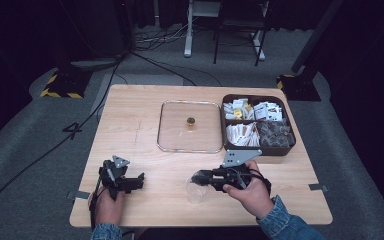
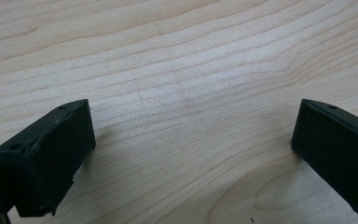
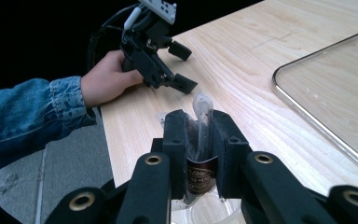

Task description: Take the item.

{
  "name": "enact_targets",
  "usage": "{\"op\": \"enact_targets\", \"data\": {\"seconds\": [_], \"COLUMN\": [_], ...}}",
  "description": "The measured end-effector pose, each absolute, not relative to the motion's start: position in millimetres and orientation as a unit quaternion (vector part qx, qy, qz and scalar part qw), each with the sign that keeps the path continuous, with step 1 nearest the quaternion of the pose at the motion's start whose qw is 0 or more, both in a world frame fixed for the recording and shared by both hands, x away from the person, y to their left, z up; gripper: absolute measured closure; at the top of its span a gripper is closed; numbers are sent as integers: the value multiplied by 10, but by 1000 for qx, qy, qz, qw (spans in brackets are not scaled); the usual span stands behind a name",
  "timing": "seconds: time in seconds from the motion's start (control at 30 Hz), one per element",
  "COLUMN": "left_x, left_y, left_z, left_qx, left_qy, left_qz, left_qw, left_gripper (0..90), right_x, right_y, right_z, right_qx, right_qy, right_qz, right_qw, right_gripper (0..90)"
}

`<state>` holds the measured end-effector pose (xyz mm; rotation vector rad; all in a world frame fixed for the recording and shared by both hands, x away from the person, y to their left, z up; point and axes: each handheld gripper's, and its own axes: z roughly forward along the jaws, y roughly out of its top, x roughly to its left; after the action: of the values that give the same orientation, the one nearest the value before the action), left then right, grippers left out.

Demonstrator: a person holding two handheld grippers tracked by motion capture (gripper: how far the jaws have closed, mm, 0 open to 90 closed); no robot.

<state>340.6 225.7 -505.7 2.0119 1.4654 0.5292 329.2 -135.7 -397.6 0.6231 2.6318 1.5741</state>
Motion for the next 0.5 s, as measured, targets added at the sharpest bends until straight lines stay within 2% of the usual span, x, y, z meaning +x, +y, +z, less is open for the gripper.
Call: {"op": "enact_targets", "data": {"seconds": [0.5], "left_x": [3406], "left_y": [2257], "left_z": [-5057], "left_qx": [756], "left_qy": [551], "left_qz": [199], "left_qw": [294], "left_gripper": [0], "right_x": [3277], "right_y": [-1276], "right_z": [-4134], "right_qx": [193], "right_qy": [857], "right_qz": [478], "right_qw": [12], "right_gripper": [778]}}
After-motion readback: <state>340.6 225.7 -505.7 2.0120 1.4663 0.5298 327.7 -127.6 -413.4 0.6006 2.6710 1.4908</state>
